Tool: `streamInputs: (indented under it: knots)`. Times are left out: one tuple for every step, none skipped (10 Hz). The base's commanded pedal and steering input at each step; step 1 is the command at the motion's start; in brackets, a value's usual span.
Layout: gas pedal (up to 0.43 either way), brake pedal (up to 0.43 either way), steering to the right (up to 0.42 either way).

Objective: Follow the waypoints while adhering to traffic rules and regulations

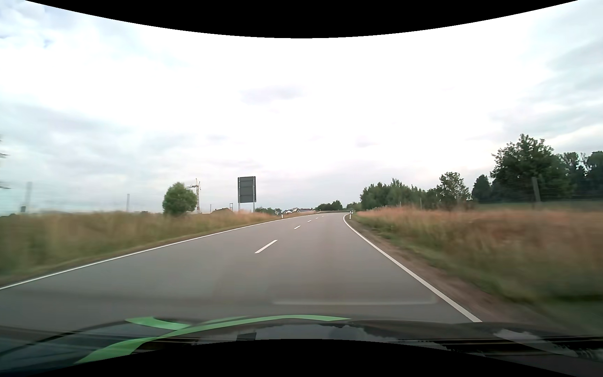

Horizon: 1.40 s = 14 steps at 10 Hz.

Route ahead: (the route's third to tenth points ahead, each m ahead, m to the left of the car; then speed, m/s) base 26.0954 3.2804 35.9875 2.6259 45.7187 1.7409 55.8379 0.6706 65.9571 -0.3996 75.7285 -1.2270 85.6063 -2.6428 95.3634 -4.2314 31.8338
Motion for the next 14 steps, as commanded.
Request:
streamInputs:
  knots:
    - [0.409,0.000,0.012]
    - [0.409,0.000,0.012]
    - [0.409,0.000,0.012]
    - [0.409,0.000,0.012]
    - [0.409,0.000,0.010]
    - [0.409,0.000,0.009]
    - [0.421,0.000,0.009]
    - [0.429,0.000,0.009]
    - [0.441,0.000,0.009]
    - [0.441,0.000,0.009]
    - [0.429,0.000,0.010]
    - [0.421,0.000,0.011]
    - [0.390,0.000,0.012]
    - [0.390,0.000,0.011]
